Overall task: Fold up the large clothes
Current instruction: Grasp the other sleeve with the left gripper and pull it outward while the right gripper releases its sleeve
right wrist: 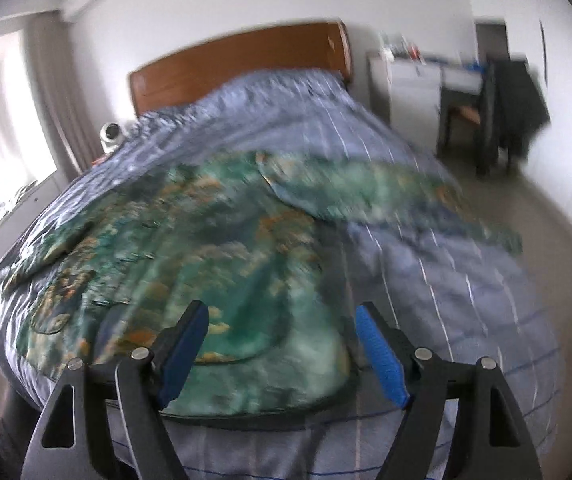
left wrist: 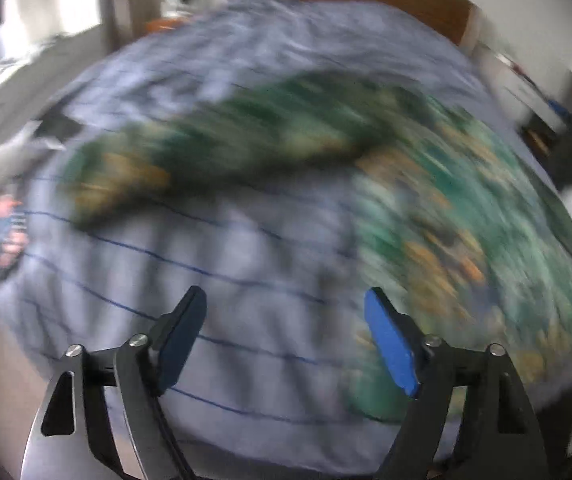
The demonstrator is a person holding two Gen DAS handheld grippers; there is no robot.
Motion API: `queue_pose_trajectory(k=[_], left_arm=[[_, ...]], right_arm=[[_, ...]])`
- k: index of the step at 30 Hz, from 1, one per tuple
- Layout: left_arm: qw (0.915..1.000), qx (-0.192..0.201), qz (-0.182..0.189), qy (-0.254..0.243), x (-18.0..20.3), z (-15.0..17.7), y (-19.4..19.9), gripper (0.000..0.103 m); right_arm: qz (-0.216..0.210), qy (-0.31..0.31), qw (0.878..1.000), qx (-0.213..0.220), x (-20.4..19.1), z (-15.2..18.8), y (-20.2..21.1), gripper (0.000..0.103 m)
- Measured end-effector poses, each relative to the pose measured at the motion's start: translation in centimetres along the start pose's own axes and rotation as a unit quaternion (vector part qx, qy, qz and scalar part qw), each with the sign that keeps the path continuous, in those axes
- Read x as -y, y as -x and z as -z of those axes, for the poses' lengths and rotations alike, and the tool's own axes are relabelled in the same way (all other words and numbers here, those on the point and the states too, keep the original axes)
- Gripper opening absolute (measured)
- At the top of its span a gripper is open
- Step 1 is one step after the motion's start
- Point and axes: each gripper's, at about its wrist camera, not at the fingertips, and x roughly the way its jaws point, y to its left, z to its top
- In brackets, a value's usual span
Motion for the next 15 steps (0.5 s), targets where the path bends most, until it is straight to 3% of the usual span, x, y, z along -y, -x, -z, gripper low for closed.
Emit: queue_pose_trajectory(k=[4,9,10,11,12,13,14,15], left_arm=[[0.9980,-0.037,0.018,-0.048,4.5,1.9,-3.2,0.088],[0.9964,-0.066,0.050,-0.018,4.5,2.1,-5.8,0.088],[0.9958,-0.069,0.060,-0.012,4.3,2.2,-6.2,0.084],[0.9948,-0.075,0.068,-0.010,4.4,2.3,-6.3,0.058],[0.9934,-0.084,0.077,-0.011,4.7,2.4,-6.6,0.019],[0.9930,-0.086,0.080,-0.015,5.0,2.4,-6.7,0.017],[0.9937,-0.080,0.077,-0.020,5.2,2.4,-6.5,0.013],[0.9939,-0.076,0.076,-0.027,5.4,2.3,-6.2,0.011]], right_arm=[[-0.034,-0.057,0.996,-0.061,4.2,0.2,-3.4,0.078],[-0.085,-0.055,0.987,-0.122,5.5,0.9,-7.0,0.078],[-0.106,-0.055,0.983,-0.138,5.4,1.3,-8.0,0.078],[-0.123,-0.054,0.980,-0.148,5.2,1.5,-8.5,0.078],[-0.130,-0.050,0.978,-0.156,4.9,1.7,-9.0,0.078],[-0.121,-0.036,0.979,-0.160,4.3,2.0,-9.4,0.065],[-0.117,-0.023,0.980,-0.159,3.9,2.0,-9.4,0.044],[-0.112,-0.013,0.982,-0.151,3.4,2.0,-9.1,0.011]])
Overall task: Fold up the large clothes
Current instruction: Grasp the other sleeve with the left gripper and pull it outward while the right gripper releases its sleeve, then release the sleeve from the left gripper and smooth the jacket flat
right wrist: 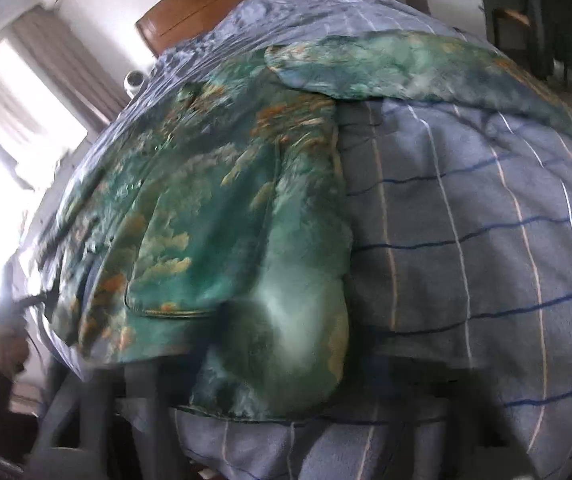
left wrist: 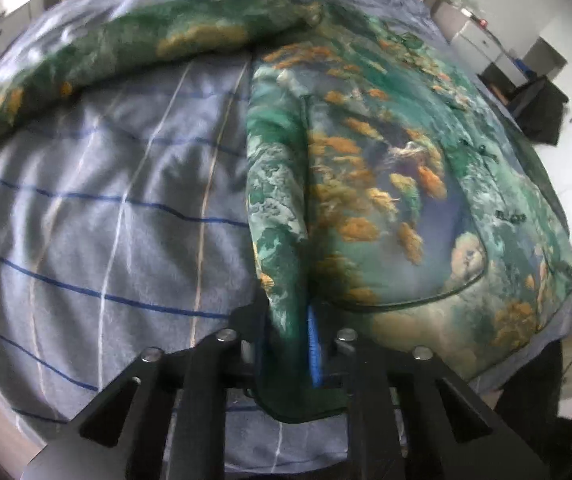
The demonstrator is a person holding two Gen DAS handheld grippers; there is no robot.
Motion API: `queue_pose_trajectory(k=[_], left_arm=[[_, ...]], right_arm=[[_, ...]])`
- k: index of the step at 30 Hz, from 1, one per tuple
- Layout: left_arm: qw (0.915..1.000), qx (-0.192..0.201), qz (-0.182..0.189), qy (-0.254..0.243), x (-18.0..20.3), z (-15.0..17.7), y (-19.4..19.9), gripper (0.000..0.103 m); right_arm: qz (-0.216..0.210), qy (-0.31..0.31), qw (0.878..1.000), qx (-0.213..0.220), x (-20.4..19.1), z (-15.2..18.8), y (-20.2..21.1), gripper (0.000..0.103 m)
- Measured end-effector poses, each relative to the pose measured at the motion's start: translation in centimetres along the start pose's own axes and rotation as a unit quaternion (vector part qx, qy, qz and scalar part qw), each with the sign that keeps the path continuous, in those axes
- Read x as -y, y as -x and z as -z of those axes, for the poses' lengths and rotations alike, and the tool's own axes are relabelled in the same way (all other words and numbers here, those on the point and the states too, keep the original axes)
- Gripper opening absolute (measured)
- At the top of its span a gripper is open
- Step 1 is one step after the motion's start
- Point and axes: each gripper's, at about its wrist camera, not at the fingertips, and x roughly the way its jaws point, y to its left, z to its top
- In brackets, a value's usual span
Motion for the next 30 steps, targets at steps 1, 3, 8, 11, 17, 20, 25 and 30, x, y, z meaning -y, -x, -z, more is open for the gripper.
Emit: queue_pose_trajectory(k=[1,3,8,11,17,20,25,30], left_arm=[[0.9999,0.004,-0.004,-0.010,0.3,0.1,0.3,0.011],[0.9998,0.009,-0.003,-0.019,0.4,0.1,1.0,0.011],[0.9996,0.010,-0.005,-0.027,-0.4,0.8,2.3,0.011],[0.9993,0.004,-0.015,-0.034,-0.6,1.3,1.8,0.014],[0.9951,0.038,-0.078,-0.047,2.1,0.3,3.5,0.052],[0.9885,0.093,-0.105,-0.055,4.4,-0.1,5.9,0.092],[0.9768,0.154,-0.138,-0.054,8.9,-1.7,8.4,0.100],[0.9749,0.160,-0.149,-0.041,12.5,-2.6,8.3,0.100]], right_arm=[[0.005,0.003,1.000,0.008,-0.4,0.1,0.4,0.012],[0.010,0.010,1.000,0.021,-1.1,0.2,1.2,0.011],[0.006,0.043,0.998,0.038,-3.6,1.4,4.0,0.011],[0.015,0.058,0.998,0.032,-4.6,3.0,4.5,0.011],[0.078,0.030,0.996,0.025,-2.9,2.6,3.2,0.041],[0.109,0.043,0.992,0.054,-3.2,2.2,4.8,0.069],[0.170,0.067,0.977,0.105,-4.5,1.0,8.1,0.073],[0.184,0.081,0.970,0.139,-8.0,-0.8,10.3,0.077]])
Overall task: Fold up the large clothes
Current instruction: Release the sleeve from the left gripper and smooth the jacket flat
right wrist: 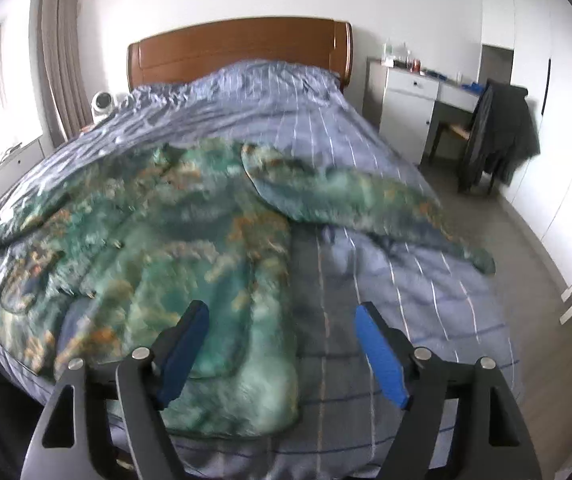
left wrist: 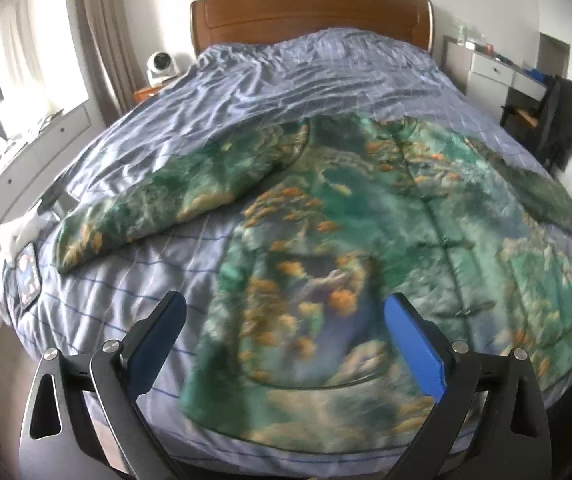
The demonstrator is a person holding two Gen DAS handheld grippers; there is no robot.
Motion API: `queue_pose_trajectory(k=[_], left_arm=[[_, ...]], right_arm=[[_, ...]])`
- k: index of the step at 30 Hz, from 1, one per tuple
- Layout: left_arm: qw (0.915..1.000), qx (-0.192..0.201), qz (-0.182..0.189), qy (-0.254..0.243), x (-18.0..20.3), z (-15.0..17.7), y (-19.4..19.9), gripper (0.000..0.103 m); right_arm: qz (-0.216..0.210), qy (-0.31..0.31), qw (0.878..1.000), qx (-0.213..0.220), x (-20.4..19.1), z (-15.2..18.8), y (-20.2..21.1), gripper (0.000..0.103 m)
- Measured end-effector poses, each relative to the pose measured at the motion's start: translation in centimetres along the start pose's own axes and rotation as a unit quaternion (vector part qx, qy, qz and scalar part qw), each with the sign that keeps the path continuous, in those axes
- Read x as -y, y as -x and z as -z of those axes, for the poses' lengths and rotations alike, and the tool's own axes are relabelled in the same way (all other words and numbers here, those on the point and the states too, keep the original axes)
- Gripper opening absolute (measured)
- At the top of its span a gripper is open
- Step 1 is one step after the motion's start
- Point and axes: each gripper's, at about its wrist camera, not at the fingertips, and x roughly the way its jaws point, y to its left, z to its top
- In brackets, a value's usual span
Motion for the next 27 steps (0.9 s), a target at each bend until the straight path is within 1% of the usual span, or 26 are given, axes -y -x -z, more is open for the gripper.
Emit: queue_pose_trajectory(k=[4,6,12,14,18,27], left_arm=[[1.0000,0.003,0.001,0.005,2.0,-0.1,0.7,0.100],[1.0000,0.001,0.002,0.000,2.8,0.1,0.9,0.100],[0.9999,-0.006,-0.004,-0.014,4.7,0.5,1.0,0.100],[0.9998,-0.007,-0.006,-0.017,5.1,0.4,1.0,0.100],[0.9994,0.002,-0.022,-0.027,6.0,0.3,1.2,0.100],[0.9972,0.027,-0.039,-0.057,8.2,-0.4,2.2,0.100]], right_arm=[[-0.012,0.017,1.000,0.007,-2.2,-0.9,0.8,0.077],[-0.018,0.028,0.999,0.010,-3.4,-1.1,1.0,0.077],[-0.016,0.049,0.998,0.022,-5.6,-1.6,1.6,0.077],[-0.013,0.056,0.998,0.021,-6.1,-1.7,1.6,0.077],[-0.005,0.071,0.997,0.019,-6.9,-1.6,1.4,0.077],[-0.004,0.076,0.997,0.016,-7.4,-1.4,1.3,0.077]])
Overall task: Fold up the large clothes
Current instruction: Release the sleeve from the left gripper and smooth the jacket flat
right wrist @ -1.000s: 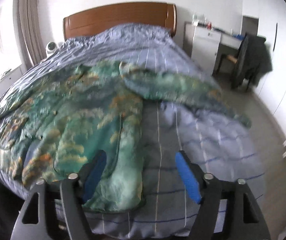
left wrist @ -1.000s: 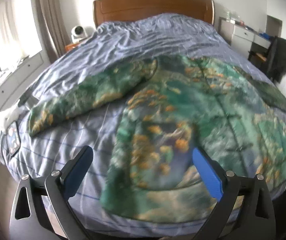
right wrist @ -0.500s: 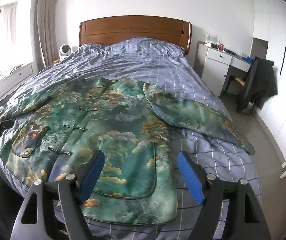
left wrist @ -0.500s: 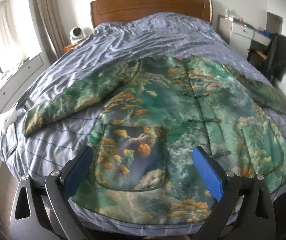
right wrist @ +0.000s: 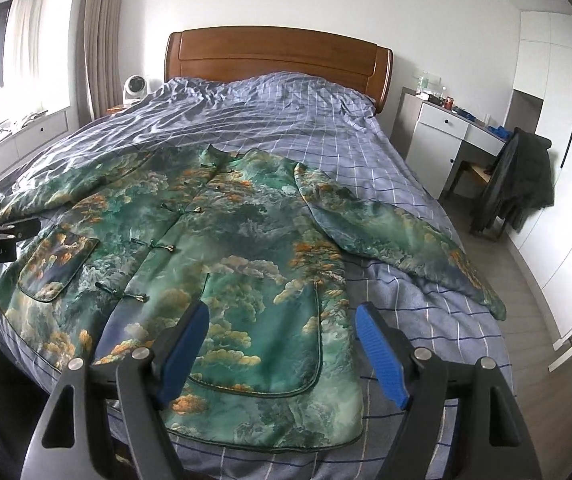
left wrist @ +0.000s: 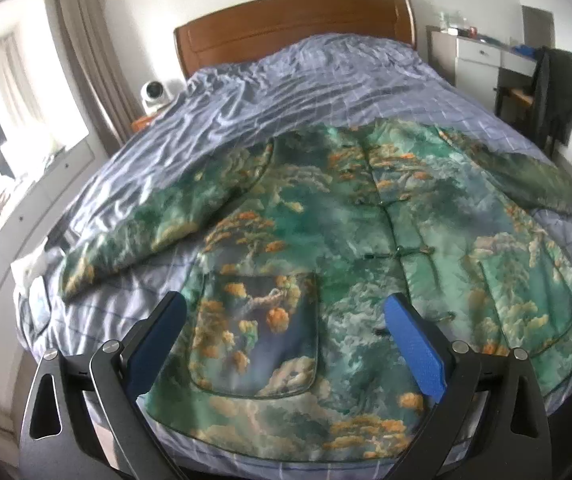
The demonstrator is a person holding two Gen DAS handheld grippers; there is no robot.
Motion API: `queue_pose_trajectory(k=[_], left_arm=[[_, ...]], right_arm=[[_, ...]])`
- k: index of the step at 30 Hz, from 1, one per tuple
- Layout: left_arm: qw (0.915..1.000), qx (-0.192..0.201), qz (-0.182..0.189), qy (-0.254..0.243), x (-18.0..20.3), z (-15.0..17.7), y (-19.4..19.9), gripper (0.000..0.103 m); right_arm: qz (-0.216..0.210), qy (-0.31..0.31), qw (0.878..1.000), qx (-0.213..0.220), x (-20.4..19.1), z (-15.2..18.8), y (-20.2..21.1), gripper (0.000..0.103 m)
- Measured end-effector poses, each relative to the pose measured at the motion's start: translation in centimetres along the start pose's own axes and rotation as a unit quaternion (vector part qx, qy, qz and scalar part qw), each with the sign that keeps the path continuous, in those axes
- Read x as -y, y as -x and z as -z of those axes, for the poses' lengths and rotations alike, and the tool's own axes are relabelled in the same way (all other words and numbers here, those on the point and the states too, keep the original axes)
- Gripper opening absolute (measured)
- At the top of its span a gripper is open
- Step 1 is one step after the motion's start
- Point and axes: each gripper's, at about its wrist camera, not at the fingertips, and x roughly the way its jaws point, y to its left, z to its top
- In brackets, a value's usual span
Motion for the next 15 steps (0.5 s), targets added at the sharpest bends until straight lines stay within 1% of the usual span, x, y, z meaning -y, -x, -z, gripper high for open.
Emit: queue_pose_trajectory(k=[15], left_arm=[[0.9987,0.035,-0.018,-0.032,1.9,-1.1,1.4,0.100]], right_arm=[[0.003,0.004,1.000,-0.001,-0.3,0.2,0.0,0.077]])
